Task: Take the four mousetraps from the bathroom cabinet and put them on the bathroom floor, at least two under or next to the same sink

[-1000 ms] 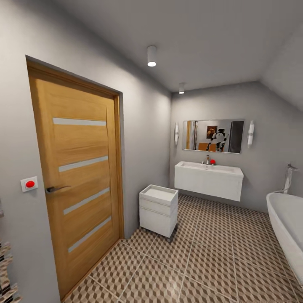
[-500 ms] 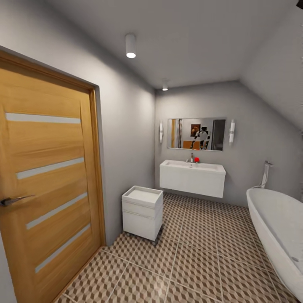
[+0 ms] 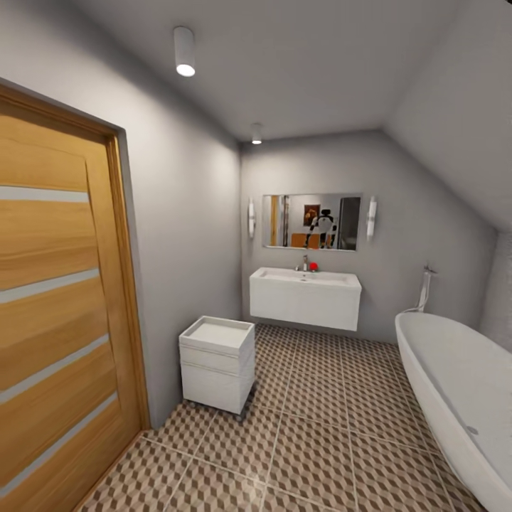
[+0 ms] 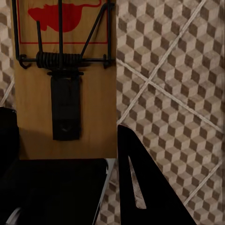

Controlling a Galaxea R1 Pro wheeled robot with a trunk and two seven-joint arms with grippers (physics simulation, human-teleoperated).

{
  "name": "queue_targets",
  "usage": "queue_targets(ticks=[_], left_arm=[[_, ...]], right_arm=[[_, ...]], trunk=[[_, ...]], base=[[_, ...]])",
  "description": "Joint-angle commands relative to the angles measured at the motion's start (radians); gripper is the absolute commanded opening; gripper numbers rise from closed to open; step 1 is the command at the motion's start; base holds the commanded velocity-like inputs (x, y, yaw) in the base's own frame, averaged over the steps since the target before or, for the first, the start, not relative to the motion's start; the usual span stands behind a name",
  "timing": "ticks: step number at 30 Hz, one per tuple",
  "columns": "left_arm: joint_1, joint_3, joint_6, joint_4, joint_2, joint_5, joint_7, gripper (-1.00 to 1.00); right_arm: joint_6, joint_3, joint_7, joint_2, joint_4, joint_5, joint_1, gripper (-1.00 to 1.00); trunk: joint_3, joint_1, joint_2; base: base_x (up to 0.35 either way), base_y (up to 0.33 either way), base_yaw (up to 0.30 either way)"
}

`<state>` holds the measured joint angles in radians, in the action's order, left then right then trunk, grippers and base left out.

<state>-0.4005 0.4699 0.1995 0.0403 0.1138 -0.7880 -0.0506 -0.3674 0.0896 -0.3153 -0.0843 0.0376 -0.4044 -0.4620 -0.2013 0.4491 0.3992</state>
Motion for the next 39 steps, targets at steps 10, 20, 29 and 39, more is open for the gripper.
queue_targets(ticks=[10,20,29,39], left_arm=[[-0.001,0.01,0.001,0.0,0.0,-0.008,0.005,-1.0],[-0.001,0.009,0.001,-0.002,0.0,-0.008,0.006,-1.0],[-0.001,0.009,0.001,-0.002,0.001,-0.008,0.006,-1.0],[-0.001,0.009,0.001,-0.003,0.001,-0.008,0.006,-1.0]], right_arm=[[-0.007,0.01,-0.004,0.0,0.002,-0.008,0.0,-1.0],[-0.007,0.01,-0.004,0.0,0.002,-0.008,0.0,-1.0],[-0.006,0.01,-0.004,0.0,0.002,-0.007,0.0,-1.0],[-0.005,0.011,-0.005,0.0,0.002,-0.007,0.0,-1.0]], trunk=[[0.016,0.001,0.001],[0.033,0.001,0.001],[0.047,0.001,0.001],[0.063,0.001,0.001]], base=[[0.276,-0.129,-0.05],[0.052,-0.028,-0.003],[0.082,-0.002,0.0],[0.301,0.0,0.0]])
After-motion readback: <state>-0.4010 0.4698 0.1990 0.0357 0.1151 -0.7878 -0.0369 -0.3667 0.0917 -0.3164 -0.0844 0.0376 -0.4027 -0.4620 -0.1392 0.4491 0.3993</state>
